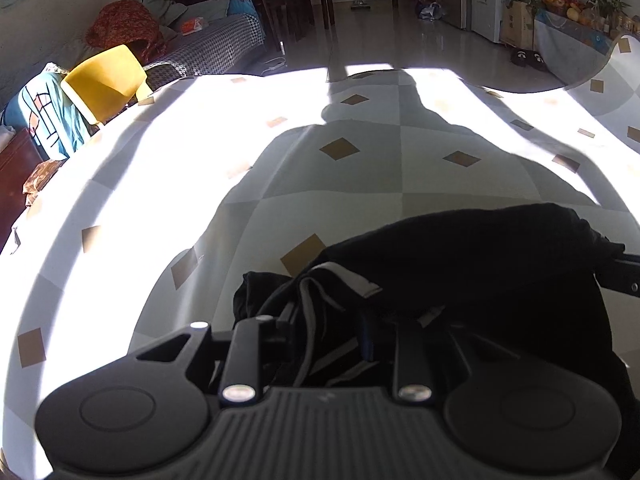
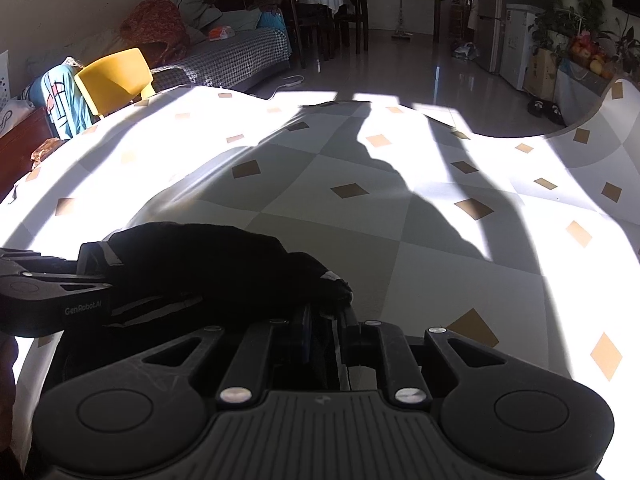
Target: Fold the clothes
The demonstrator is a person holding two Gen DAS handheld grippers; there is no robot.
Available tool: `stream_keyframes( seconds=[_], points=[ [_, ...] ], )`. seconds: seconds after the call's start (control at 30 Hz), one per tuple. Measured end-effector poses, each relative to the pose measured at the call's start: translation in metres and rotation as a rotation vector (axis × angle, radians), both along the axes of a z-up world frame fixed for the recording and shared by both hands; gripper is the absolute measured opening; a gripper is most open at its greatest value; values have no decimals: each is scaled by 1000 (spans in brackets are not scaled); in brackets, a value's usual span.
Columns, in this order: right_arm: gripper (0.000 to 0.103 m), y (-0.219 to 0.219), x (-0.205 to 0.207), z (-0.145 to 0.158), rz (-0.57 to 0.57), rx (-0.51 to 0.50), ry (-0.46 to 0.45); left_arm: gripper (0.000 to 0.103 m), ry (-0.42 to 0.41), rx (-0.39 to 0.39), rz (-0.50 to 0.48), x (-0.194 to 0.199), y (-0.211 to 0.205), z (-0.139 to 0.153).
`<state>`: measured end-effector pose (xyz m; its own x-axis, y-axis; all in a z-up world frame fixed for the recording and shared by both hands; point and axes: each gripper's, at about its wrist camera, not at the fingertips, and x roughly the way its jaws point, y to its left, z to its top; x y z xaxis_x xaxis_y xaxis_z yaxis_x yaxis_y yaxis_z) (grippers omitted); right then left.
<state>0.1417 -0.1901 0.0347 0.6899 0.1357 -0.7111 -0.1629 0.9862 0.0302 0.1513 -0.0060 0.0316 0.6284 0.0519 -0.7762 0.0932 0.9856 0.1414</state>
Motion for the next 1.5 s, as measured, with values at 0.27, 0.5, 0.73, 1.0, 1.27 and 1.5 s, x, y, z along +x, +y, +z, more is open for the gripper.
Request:
stream_keyframes(
  seconds=[0.27, 0.5, 0.73, 1.0, 1.27, 1.5],
  points=[
    [14, 1, 27, -2, 24, 27, -3, 27, 31, 18, 3, 33, 3, -1],
    [31, -15, 57, -9, -36, 121, 54, 43, 36, -2, 17, 57, 10, 0],
    [43, -20, 71, -17, -30, 88, 57, 70, 47, 12, 132, 80, 24, -16],
    [44, -19, 82, -30, -7, 118, 93, 74, 89, -28, 229, 87, 37, -21],
    [21, -6, 90, -31, -18, 107, 37, 83, 12, -15, 220, 85, 32, -4],
    [16, 0, 98, -26, -89, 162, 11, 89, -90, 26, 186, 73, 20, 13]
  ],
)
